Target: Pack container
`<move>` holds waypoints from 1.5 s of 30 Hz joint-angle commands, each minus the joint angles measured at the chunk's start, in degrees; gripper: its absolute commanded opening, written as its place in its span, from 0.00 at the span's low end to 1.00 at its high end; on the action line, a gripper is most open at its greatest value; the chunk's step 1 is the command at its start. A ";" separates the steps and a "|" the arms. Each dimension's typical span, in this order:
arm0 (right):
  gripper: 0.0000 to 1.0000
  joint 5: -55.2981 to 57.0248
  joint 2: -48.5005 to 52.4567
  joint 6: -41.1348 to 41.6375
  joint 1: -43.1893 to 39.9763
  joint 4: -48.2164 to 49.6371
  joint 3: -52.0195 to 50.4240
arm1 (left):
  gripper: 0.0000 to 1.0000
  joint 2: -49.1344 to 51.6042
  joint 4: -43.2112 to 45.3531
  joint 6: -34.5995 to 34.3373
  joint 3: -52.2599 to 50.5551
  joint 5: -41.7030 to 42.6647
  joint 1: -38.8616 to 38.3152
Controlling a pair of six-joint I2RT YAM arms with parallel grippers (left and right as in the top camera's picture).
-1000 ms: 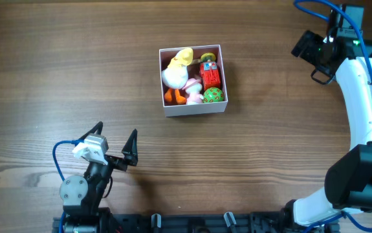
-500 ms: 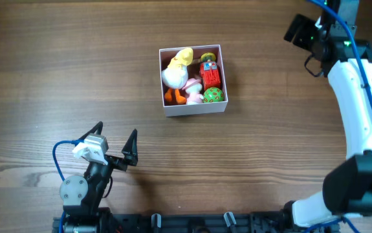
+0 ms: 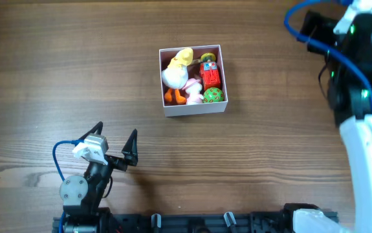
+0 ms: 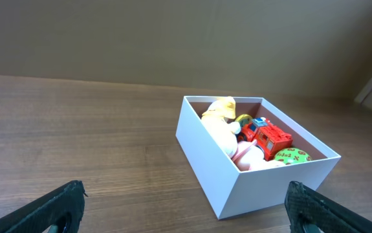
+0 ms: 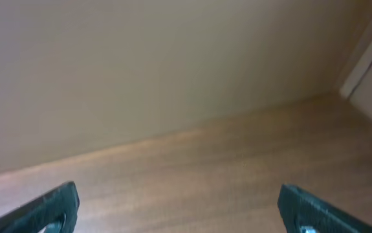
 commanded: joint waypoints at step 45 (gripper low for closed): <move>1.00 -9.75 -72.59 -1.33 0.85 27.54 -69.48 | 1.00 -0.57 -0.02 -0.15 -0.24 1.11 -0.04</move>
